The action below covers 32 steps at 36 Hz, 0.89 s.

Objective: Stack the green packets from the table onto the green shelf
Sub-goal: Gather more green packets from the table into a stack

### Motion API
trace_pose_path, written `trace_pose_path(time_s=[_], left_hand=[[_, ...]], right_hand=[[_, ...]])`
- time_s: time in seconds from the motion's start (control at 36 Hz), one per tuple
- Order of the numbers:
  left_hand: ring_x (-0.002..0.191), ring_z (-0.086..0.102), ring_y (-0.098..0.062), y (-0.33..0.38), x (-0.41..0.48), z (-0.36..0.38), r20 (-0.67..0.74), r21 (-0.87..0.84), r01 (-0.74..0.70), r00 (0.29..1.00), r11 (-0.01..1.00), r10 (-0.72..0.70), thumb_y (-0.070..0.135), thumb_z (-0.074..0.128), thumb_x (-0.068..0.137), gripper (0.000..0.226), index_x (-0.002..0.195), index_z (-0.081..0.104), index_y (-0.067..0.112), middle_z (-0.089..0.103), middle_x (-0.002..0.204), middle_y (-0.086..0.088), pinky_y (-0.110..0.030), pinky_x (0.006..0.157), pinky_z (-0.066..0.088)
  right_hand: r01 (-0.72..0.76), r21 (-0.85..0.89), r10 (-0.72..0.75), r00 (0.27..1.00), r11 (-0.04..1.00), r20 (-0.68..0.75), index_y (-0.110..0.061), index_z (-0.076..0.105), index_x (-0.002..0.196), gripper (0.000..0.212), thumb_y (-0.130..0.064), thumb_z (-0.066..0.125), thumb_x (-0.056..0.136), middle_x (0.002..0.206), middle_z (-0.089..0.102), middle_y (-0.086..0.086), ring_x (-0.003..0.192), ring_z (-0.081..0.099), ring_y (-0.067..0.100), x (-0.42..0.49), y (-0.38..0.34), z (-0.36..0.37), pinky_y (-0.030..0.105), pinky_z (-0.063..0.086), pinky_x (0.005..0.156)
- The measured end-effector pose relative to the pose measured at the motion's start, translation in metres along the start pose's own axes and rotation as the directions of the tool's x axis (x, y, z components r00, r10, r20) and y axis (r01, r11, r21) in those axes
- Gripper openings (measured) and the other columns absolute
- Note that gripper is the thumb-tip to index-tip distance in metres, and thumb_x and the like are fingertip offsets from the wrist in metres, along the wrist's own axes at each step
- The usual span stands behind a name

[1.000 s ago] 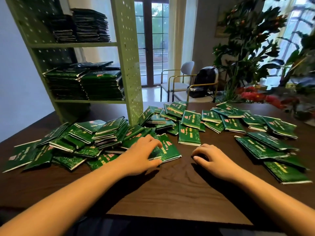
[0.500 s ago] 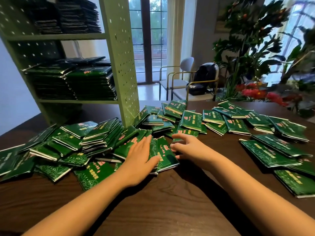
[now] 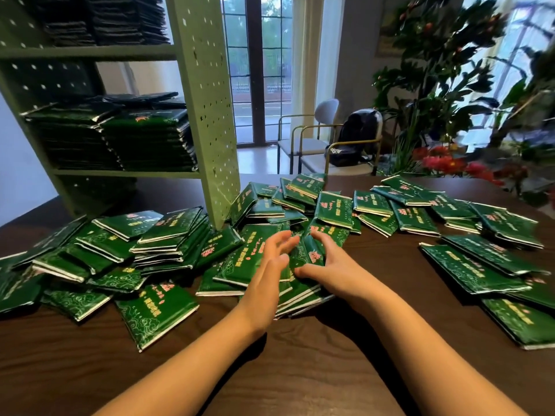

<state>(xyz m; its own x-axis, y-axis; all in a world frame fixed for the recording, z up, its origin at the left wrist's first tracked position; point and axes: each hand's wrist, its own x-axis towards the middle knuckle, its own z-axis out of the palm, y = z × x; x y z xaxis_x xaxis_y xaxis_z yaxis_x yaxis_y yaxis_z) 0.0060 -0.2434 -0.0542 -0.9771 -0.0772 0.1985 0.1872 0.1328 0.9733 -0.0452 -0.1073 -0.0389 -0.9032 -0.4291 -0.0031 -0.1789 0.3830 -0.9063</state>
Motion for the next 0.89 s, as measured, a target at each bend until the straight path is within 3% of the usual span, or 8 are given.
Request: trace_pose_path(time_s=[0.14,0.25,0.39,0.5,0.61,0.72,0.83,0.89], left_hand=[[0.126,0.043,0.003,0.017,0.001,0.008,0.010,-0.027,-0.048,0.999,0.999,0.048,0.065,0.035,0.070,0.056,0.115,0.046,0.034,0.050,0.128,0.017,-0.009,0.100,0.032],[0.123,0.041,-0.002,0.029,0.017,0.012,-0.006,0.045,-0.035,0.999,0.998,0.035,0.048,0.036,0.094,0.039,0.127,0.042,0.029,0.046,0.130,0.013,-0.010,0.088,0.032],[0.117,0.045,-0.011,0.046,0.045,0.015,-0.085,0.086,0.040,0.996,0.995,-0.033,0.027,0.044,0.101,0.036,0.135,0.041,0.015,0.049,0.122,0.008,-0.029,0.100,0.036],[0.122,0.052,-0.017,0.050,0.061,0.016,-0.066,-0.143,0.198,0.976,0.970,-0.209,0.052,0.068,0.076,0.075,0.137,0.042,0.016,0.056,0.135,-0.005,-0.043,0.111,0.037],[0.103,0.067,-0.027,0.040,0.065,0.016,0.073,-0.317,0.256,0.966,0.913,-0.246,0.024,0.060,0.092,0.031,0.118,0.059,0.006,0.070,0.113,-0.017,-0.045,0.098,0.051],[0.091,0.071,-0.020,0.022,0.062,0.016,0.028,-0.304,0.185,0.982,0.935,-0.185,0.012,0.056,0.093,0.023,0.113,0.065,0.006,0.075,0.102,-0.009,-0.034,0.082,0.056],[0.087,0.072,-0.019,0.016,0.059,0.013,-0.055,-0.319,0.187,0.975,0.929,-0.215,0.010,0.058,0.094,0.014,0.103,0.068,0.010,0.076,0.095,-0.005,-0.035,0.083,0.054],[0.092,0.070,-0.024,0.015,0.058,0.010,-0.071,-0.351,0.216,0.964,0.911,-0.256,0.009,0.058,0.094,0.014,0.103,0.067,0.009,0.075,0.098,-0.009,-0.040,0.088,0.053]], right_hand=[[-0.016,0.021,0.017,0.999,1.000,-0.049,-0.022,0.026,0.147,0.076,-0.010,0.067,0.083,0.134,0.044,0.003,0.096,0.054,0.005,0.003,-0.003,-0.022,0.011,0.044,0.071],[0.038,0.081,-0.015,0.966,0.996,-0.258,-0.026,0.031,0.144,0.072,-0.010,0.065,0.083,0.134,0.044,0.001,0.110,0.052,0.017,0.002,0.000,-0.046,0.021,0.046,0.079],[0.147,0.304,0.000,0.900,0.941,-0.436,-0.045,0.039,0.128,0.066,-0.023,0.068,0.073,0.136,0.049,0.004,0.114,0.056,0.026,0.005,-0.003,-0.052,0.045,0.050,0.094],[0.215,0.395,-0.030,0.905,0.893,-0.424,-0.047,0.041,0.121,0.060,-0.006,0.063,0.082,0.129,0.057,0.004,0.107,0.062,0.024,0.007,-0.004,-0.045,0.047,0.048,0.097],[0.232,0.453,-0.055,0.927,0.860,-0.371,-0.043,0.041,0.125,0.066,0.003,0.063,0.082,0.123,0.060,0.003,0.105,0.064,0.023,0.007,-0.005,-0.039,0.038,0.053,0.091],[0.189,0.440,-0.043,0.946,0.878,-0.320,-0.034,0.044,0.128,0.064,0.002,0.067,0.081,0.116,0.065,-0.001,0.103,0.065,0.016,0.008,-0.004,-0.031,0.029,0.053,0.087],[0.112,0.611,0.068,0.962,0.784,-0.263,-0.015,0.067,0.088,0.015,-0.003,0.058,0.088,0.083,0.073,0.006,0.077,0.068,0.021,0.006,-0.012,-0.023,0.033,0.053,0.076],[0.073,0.638,0.127,0.957,0.767,-0.262,-0.008,0.068,0.077,0.020,-0.005,0.054,0.091,0.073,0.071,0.009,0.068,0.066,0.021,0.005,-0.012,-0.021,0.031,0.051,0.067]])
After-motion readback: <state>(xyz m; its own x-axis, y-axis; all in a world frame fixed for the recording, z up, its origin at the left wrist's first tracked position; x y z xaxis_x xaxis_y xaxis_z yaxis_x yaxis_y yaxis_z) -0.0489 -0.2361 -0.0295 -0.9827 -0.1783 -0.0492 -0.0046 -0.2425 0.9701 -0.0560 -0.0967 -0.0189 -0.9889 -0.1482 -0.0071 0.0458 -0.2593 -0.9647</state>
